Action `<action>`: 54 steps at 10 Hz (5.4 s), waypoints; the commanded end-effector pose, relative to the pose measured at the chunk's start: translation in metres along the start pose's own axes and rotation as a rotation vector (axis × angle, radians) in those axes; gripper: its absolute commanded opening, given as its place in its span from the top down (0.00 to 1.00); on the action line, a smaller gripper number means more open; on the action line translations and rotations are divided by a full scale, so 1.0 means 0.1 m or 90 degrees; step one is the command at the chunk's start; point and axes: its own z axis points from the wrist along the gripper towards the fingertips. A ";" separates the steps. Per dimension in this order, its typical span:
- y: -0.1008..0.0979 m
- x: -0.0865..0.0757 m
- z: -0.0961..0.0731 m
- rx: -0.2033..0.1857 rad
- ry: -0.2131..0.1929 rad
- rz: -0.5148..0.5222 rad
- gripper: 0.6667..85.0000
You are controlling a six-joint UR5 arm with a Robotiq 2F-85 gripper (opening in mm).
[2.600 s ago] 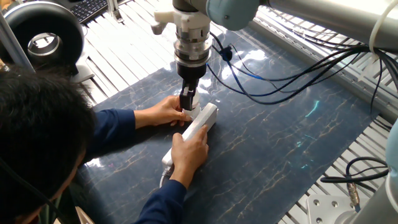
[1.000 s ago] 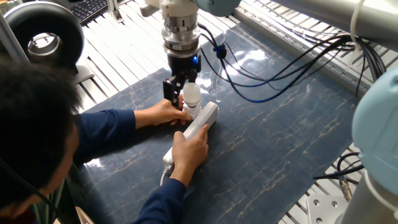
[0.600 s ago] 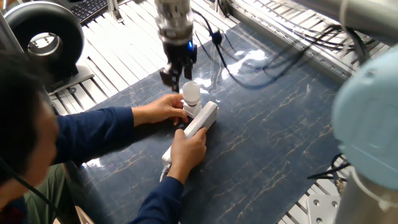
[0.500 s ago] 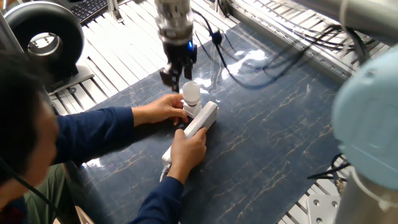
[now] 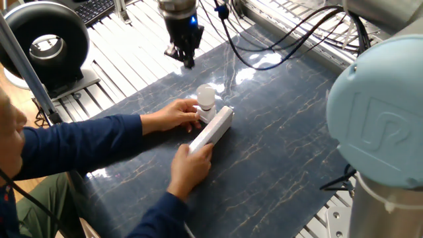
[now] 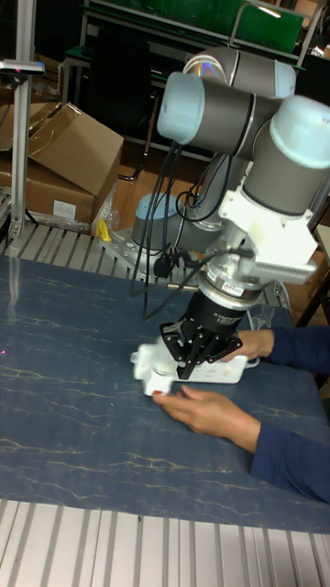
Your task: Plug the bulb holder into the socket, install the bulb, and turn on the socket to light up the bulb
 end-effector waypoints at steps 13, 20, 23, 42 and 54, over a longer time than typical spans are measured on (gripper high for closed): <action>0.12 -0.07 -0.07 0.002 -0.011 0.020 1.00; 0.10 -0.06 -0.06 0.004 -0.005 0.026 1.00; 0.18 -0.13 -0.04 -0.014 -0.014 0.026 1.00; 0.97 0.58 1.02 -0.114 0.097 0.069 1.00; 0.92 0.78 1.19 -0.092 0.080 0.077 1.00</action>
